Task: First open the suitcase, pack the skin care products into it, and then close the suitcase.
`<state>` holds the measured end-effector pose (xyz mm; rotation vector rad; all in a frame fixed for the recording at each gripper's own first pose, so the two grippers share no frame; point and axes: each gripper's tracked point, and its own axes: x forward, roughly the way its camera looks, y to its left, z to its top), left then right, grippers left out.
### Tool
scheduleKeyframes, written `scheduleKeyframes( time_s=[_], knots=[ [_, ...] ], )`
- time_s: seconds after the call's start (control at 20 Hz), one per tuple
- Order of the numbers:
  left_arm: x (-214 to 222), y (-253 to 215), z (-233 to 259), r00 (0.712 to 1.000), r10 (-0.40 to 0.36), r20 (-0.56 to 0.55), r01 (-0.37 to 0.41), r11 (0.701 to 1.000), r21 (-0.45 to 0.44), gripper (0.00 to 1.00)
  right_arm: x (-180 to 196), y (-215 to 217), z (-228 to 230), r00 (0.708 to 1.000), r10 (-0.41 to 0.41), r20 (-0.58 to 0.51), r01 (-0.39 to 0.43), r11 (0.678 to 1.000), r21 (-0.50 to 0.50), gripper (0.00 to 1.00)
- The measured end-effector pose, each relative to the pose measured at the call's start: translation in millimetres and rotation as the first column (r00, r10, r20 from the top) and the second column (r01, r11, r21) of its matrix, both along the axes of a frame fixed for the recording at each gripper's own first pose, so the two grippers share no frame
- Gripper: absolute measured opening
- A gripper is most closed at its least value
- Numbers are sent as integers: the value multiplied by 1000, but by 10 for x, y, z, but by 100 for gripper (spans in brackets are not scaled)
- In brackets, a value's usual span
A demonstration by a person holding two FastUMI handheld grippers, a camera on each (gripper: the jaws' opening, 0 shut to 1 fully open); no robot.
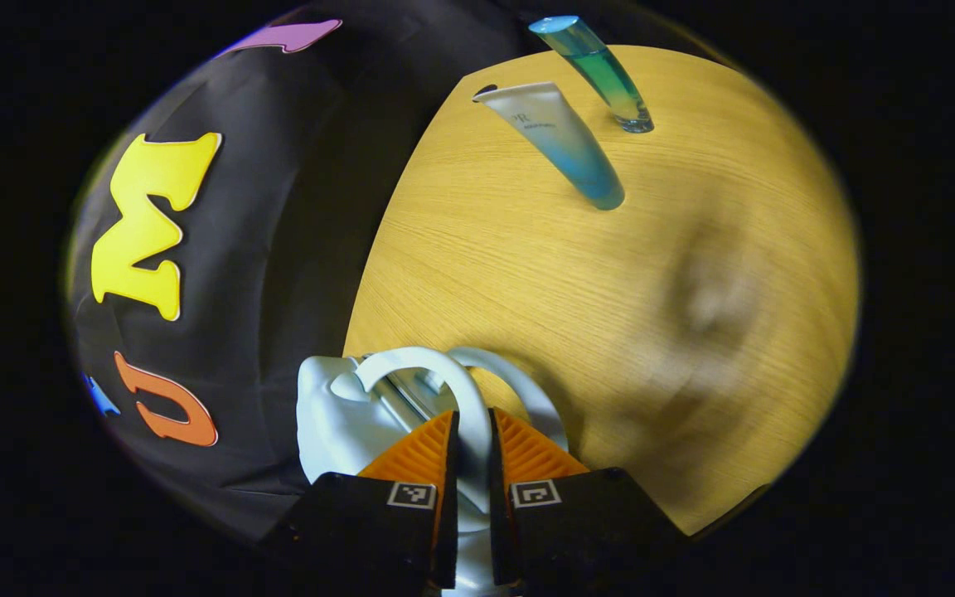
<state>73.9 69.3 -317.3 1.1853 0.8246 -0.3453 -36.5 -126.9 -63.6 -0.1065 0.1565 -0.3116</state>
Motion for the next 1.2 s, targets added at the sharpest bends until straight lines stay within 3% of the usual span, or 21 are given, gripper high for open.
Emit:
scheduleKeyframes(
  time_s=[0.3, 0.5, 0.65, 0.8, 0.9, 0.95, 1.0, 1.2],
  knots=[
    [22, 112, 536, 987, 68, 147, -48, 989, -138, 6, 53, 269, 2, 998, 67, 8, -67, 998, 2, 80],
    [34, 280, 912, 967, 139, 211, -87, 967, -238, 3, 108, 476, 66, 992, 121, 24, -121, 993, -11, 80],
    [49, 723, 1536, 911, 281, 301, -157, 913, -377, 3, 181, 747, 96, 983, 182, 27, -182, 983, -14, 80],
    [67, 1218, 1937, 849, 380, 368, -196, 872, -448, 3, 226, 941, 146, 975, 221, 31, -220, 975, -27, 80],
    [19, 1628, 2163, 784, 465, 411, -221, 828, -515, 3, 274, 1080, 185, 968, 250, 31, -249, 968, -37, 80],
    [-23, 1760, 2222, 764, 493, 416, -226, 809, -543, 3, 292, 1127, 203, 965, 260, 29, -259, 965, -42, 80],
    [-48, 1980, 2252, 741, 538, 402, -232, 767, -598, 2, 303, 1190, 210, 962, 271, 27, -269, 962, -43, 80],
    [-105, 2561, 2373, 678, 624, 389, -248, 691, -679, 2, 329, 1422, 244, 949, 313, 16, -312, 948, -55, 80]
  ],
)
